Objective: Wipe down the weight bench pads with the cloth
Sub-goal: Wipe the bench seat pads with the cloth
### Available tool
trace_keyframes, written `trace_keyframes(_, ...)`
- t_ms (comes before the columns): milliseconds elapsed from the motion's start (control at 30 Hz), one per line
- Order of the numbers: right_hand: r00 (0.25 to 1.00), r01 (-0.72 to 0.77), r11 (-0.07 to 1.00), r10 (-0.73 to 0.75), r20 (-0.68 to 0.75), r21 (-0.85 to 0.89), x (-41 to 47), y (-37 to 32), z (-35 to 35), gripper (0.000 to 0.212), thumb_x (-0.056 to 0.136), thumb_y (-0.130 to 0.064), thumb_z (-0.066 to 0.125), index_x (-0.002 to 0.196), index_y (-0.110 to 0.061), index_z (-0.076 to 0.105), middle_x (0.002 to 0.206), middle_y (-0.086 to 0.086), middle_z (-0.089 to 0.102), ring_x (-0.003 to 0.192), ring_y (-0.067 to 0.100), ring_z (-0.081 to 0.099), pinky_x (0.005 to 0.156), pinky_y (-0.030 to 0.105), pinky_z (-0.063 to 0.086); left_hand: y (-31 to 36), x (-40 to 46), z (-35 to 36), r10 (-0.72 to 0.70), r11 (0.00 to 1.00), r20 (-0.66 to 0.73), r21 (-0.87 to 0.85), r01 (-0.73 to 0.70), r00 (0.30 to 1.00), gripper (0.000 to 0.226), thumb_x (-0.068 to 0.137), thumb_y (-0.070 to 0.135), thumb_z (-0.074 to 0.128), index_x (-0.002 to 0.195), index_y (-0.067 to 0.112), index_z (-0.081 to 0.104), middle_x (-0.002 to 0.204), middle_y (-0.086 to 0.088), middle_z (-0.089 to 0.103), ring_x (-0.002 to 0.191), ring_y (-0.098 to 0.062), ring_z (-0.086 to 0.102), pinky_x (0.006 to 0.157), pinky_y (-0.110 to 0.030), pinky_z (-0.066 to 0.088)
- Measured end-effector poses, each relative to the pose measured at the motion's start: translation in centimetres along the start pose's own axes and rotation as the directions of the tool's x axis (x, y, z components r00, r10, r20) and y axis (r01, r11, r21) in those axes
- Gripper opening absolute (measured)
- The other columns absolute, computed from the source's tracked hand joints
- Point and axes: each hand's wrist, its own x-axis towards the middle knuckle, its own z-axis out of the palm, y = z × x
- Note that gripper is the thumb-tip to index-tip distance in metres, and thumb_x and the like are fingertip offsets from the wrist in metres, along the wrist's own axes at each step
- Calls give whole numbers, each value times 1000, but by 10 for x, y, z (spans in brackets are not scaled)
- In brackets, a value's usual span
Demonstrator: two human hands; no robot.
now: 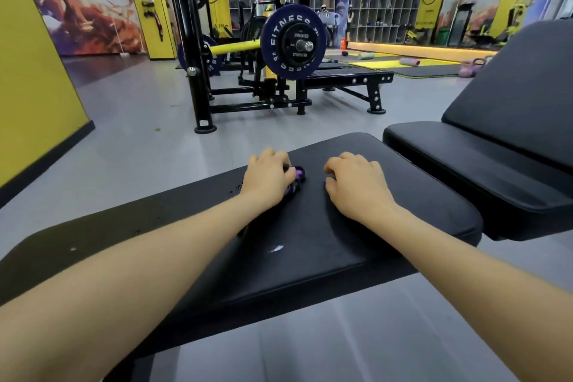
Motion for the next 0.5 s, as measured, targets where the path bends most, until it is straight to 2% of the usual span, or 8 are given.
trace_keyframes(133,1000,-25,999,25,16,27,11,-10,8,26,94,-18,41,113,-15,58,116,5,55,109,26,49,88,35,34,-9,40,12,-97,994,-20,38,98,995,26,95,29,44,105,9,57,116,-13,50,105,-34,45,87,-35,35)
trace_keyframes(267,1000,2,1000,-2,-30,-25,11,-12,16,26,95,-20,40,113,-15,58,116,5,53,106,26,48,87,34,35,-9,53,14,-165,986,-22,28,166,986,28,96,29,42,110,8,55,121,-14,46,108,-35,42,87,-36,35)
trace_keyframes(400,998,23,999,-26,-59,-43,6,-11,16,26,96,-17,38,113,-14,57,114,5,53,104,25,48,85,33,35,-5,22,-1,-123,992,6,14,123,992,28,95,29,43,110,8,54,119,-14,44,107,-34,39,86,-36,34)
trace_keyframes(500,994,46,994,-55,-92,-98,5,-12,18,20,95,-13,37,104,-14,55,106,4,52,92,23,46,75,30,29,-15,-17,-12,-49,999,-7,-12,49,999,23,94,27,45,105,11,56,110,-10,46,102,-31,40,87,-33,33)
